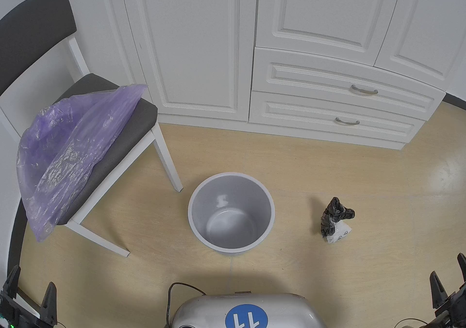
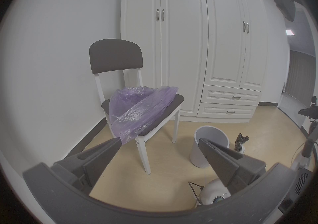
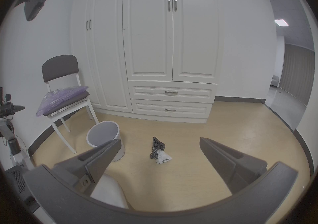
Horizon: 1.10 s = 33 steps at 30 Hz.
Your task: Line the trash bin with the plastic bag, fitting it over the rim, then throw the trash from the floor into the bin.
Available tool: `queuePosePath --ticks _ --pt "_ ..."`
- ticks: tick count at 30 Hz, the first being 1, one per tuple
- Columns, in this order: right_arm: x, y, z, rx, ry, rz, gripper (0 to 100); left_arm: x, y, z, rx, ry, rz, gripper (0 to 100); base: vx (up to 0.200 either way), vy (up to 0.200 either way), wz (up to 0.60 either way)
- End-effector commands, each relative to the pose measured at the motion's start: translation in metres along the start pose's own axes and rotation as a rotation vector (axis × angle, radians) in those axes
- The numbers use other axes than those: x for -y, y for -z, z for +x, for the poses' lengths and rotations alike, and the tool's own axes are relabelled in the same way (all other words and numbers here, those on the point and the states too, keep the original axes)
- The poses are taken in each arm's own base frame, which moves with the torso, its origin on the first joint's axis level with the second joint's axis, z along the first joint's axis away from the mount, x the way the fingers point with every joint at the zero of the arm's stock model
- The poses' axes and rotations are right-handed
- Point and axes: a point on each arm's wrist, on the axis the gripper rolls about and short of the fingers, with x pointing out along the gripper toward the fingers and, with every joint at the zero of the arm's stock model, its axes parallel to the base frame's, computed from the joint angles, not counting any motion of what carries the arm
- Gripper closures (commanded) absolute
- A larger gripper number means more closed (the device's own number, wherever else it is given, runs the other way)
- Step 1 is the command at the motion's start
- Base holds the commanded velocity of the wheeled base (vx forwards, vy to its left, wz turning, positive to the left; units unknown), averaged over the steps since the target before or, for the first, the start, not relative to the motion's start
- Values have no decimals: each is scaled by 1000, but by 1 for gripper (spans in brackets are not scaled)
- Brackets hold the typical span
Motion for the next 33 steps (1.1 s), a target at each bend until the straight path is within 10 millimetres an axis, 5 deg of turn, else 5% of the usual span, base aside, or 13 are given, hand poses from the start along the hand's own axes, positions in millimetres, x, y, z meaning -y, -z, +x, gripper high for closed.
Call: queuePosePath --ticks 1,33 --pt "0 5 0 0 -1 -3 0 0 5 0 -4 0 -1 0 0 0 0" --pt "0 5 0 0 -1 2 0 0 5 0 -4 1 6 0 0 0 0"
